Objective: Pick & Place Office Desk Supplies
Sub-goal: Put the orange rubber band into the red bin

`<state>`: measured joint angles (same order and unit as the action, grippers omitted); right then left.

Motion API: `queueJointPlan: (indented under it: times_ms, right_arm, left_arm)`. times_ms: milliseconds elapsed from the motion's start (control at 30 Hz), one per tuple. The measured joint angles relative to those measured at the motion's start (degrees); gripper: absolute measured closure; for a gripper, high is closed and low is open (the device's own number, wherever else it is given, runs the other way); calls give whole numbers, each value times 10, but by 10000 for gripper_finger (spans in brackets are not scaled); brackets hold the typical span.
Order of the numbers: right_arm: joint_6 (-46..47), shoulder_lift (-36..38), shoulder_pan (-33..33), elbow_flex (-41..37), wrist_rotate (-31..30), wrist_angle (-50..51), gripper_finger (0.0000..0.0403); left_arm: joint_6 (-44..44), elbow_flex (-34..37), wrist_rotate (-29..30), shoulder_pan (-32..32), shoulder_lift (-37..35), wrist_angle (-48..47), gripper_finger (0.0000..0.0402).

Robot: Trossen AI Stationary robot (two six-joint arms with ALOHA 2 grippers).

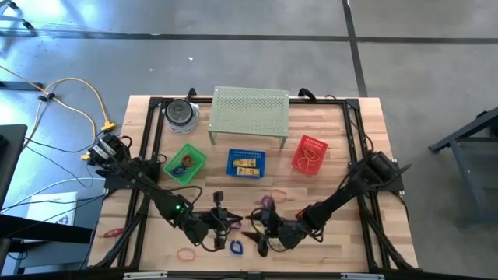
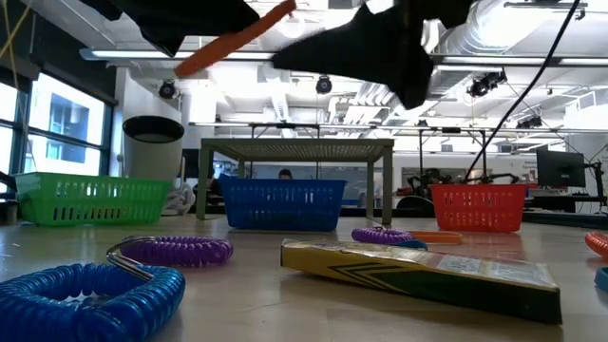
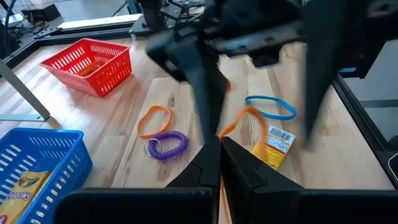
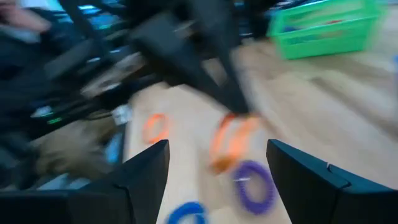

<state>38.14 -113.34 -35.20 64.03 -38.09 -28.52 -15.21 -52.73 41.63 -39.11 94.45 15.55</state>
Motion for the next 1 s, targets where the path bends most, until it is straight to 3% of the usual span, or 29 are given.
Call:
queueJointPlan:
  times_ms: [100,367,533,767,1000]
  right_arm:
    - [-18,-13,3,0,27,-30,144]
    - [-24,-14,9,0,22,-30,170]
    - [-24,-14,11,0,22,-21,236]
    - [-57,-14,11,0,44,-16,379]
    - [-70,-14,10,0,30,-15,399]
  left_arm:
    - [2,0,-1,0,0,-1,401]
    - [2,0,-1,0,0,-1,401]
    - [2,0,-1,0,0,-1,401]
    - [0,0,-2,0,0,-1,401]
    - [-1,0,-12,0,0,-1,401]
